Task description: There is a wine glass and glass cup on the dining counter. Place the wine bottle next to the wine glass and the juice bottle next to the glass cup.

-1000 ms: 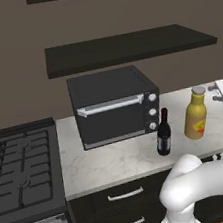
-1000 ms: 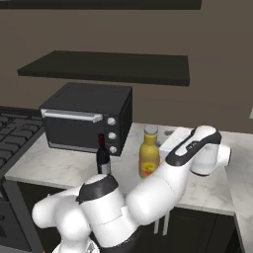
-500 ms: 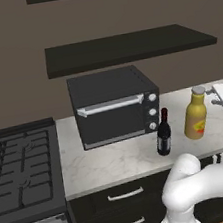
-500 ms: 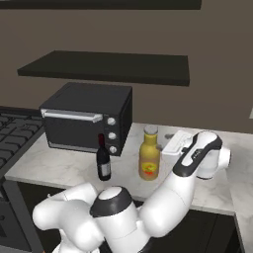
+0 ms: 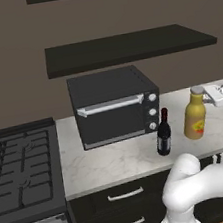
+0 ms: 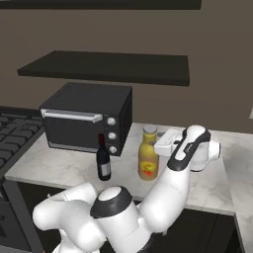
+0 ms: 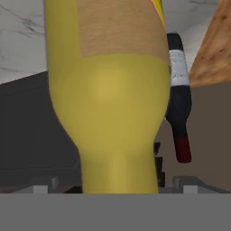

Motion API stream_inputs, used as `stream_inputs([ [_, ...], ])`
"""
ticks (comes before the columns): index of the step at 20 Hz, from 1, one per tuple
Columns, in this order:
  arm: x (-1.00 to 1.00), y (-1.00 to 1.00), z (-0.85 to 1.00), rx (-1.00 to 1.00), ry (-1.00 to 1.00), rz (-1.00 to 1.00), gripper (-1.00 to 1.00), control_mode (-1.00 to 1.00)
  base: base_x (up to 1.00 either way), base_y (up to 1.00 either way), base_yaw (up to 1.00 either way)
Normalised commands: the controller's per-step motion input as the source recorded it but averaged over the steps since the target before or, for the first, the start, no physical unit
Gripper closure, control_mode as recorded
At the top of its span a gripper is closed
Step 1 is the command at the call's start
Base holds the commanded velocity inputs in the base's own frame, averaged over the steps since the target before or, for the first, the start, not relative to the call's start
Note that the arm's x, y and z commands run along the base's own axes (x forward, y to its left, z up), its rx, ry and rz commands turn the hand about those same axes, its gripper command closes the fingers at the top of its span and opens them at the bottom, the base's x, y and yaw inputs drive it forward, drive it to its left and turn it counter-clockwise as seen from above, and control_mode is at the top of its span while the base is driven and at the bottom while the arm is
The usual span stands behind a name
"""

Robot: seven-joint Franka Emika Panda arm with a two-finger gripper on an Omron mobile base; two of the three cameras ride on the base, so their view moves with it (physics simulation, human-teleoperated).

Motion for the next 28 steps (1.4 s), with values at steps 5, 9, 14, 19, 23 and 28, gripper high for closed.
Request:
stream_inputs([
  [5, 0.0, 0.2, -0.12, 0.0, 0.04, 0.0, -1.0, -1.0, 0.0, 0.0, 0.0],
  [9, 0.0, 0.31, -0.06, -0.01, 0.01, 0.0, -1.0, -1.0, 0.0, 0.0, 0.0],
  [14, -0.01, 0.54, -0.07, -0.04, 0.0, 0.0, -1.0, -1.0, 0.0, 0.0, 0.0],
  [19, -0.11, 0.41, -0.21, -0.02, 0.0, 0.0, 1.0, -1.0, 0.0, 0.0, 0.0],
  [23, -0.01, 0.08, -0.11, 0.03, 0.1, 0.02, 1.0, -1.0, 0.0, 0.0, 0.0],
  [28, -0.26, 0.0, 0.89, 0.02, 0.01, -0.11, 1.0, -1.0, 0.0, 0.0, 0.0],
])
